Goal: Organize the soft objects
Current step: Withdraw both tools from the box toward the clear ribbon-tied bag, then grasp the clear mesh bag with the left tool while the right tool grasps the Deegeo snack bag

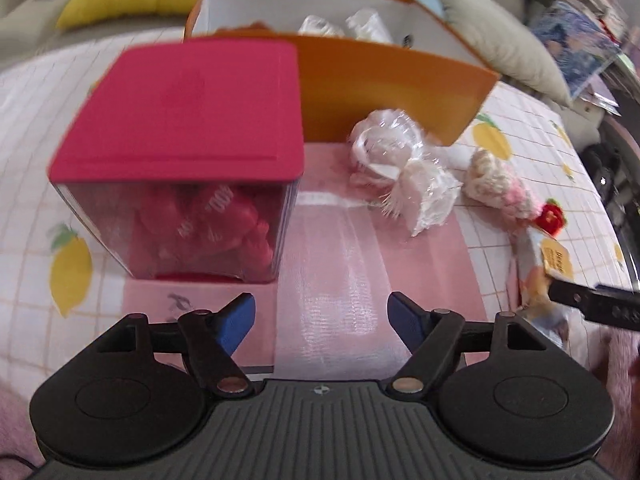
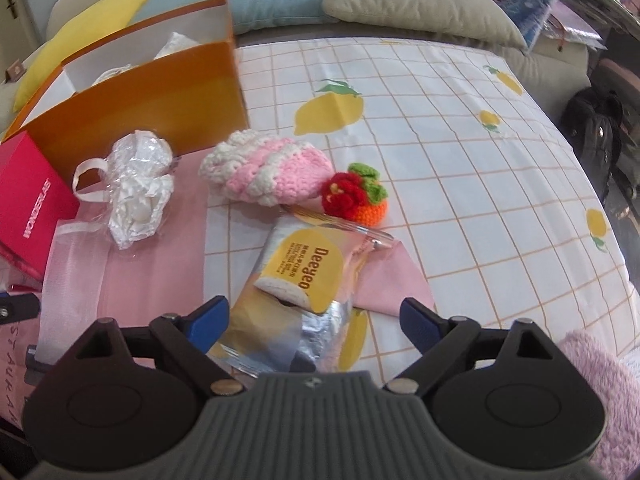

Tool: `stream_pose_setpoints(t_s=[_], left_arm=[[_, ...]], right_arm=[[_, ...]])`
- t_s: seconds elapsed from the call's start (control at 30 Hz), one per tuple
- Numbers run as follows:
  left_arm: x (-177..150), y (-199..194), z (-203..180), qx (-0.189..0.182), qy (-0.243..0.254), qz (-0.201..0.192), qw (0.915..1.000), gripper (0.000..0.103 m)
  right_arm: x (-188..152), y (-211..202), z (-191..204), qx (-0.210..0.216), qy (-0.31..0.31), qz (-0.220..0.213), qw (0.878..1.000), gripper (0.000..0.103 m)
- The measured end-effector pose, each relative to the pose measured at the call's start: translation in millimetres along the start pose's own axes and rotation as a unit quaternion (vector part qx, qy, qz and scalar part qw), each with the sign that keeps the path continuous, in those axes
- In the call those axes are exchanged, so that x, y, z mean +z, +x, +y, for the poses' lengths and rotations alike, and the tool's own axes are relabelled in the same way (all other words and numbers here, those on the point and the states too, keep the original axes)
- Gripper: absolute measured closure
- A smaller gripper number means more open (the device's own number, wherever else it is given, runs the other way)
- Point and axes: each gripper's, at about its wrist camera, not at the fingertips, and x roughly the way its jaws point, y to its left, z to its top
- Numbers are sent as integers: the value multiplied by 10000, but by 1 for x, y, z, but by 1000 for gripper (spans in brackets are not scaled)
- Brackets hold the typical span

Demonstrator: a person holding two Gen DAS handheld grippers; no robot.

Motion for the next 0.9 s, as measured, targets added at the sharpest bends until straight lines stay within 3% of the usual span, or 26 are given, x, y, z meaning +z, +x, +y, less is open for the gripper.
stream_pose_setpoints(t_s=[0.27, 0.37, 0.53, 0.67, 0.77, 0.8, 0.83, 0.9], left_arm=[[-5, 34, -23, 135, -108, 283, 9994, 15], [-7, 36, -31, 186, 0, 214, 9996, 16], [-9, 35, -40, 276, 261, 120, 9992, 40], [-12, 34, -47, 367, 573, 30, 9977, 62], [-14, 35, -52, 389, 774, -7, 9962, 83], [-13, 36, -54, 358, 820, -12, 9960, 97], [-14, 35, -53, 297, 815, -17, 9962, 103], [-16, 29, -54, 222, 792, -143, 9965, 103]], right_arm=[[1, 20, -8, 167, 690, 271, 9971, 9], [4, 26, 0, 243, 650, 284, 9972, 9], [7, 33, 15, 194, 359, 216, 9989, 11], [4, 36, 27, -72, -92, 212, 9997, 27], [1, 34, 29, -111, -225, 131, 9996, 36], [0, 33, 29, -121, -241, 103, 9996, 38], [1, 32, 28, -171, -262, 74, 9995, 44], [1, 29, 26, -230, -280, 37, 9993, 54]])
